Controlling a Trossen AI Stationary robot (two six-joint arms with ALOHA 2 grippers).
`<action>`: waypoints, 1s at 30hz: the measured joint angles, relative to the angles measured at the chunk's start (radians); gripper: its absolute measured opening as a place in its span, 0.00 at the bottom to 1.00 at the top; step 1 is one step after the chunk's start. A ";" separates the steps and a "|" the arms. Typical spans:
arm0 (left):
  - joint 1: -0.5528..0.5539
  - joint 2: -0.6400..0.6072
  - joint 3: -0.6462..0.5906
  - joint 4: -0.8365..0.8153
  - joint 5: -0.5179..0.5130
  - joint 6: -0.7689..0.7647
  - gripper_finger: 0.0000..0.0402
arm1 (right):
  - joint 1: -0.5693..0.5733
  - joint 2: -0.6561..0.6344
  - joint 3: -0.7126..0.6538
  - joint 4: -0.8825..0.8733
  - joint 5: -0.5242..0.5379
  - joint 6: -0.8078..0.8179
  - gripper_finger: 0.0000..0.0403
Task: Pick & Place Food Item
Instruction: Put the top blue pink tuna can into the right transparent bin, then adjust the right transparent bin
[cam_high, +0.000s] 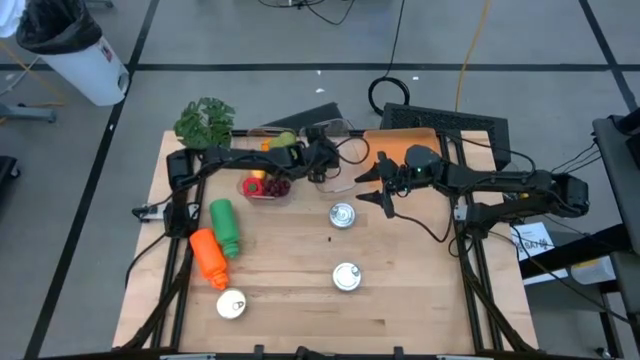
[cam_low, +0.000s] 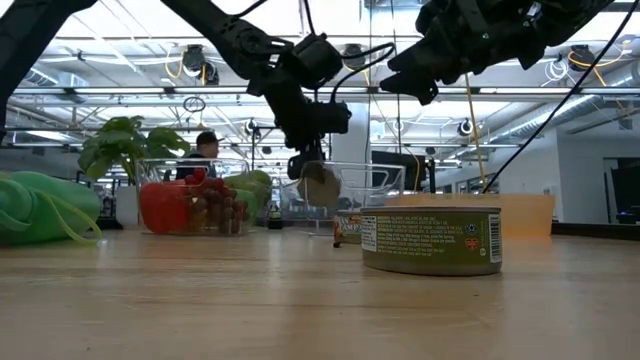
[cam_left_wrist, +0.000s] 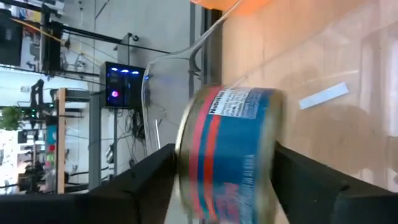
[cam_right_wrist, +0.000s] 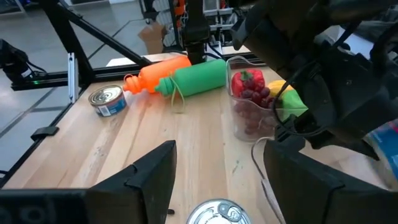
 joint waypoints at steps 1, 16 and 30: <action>0.000 -0.001 0.000 -0.004 0.003 -0.002 0.66 | 0.000 0.000 0.000 0.000 0.000 -0.002 0.56; -0.012 -0.018 0.000 -0.033 -0.017 -0.080 0.69 | 0.000 0.000 0.000 -0.001 0.003 -0.003 0.56; 0.129 -0.504 -0.172 -0.117 0.978 -0.446 0.68 | 0.000 0.000 0.000 -0.038 0.078 -0.009 0.55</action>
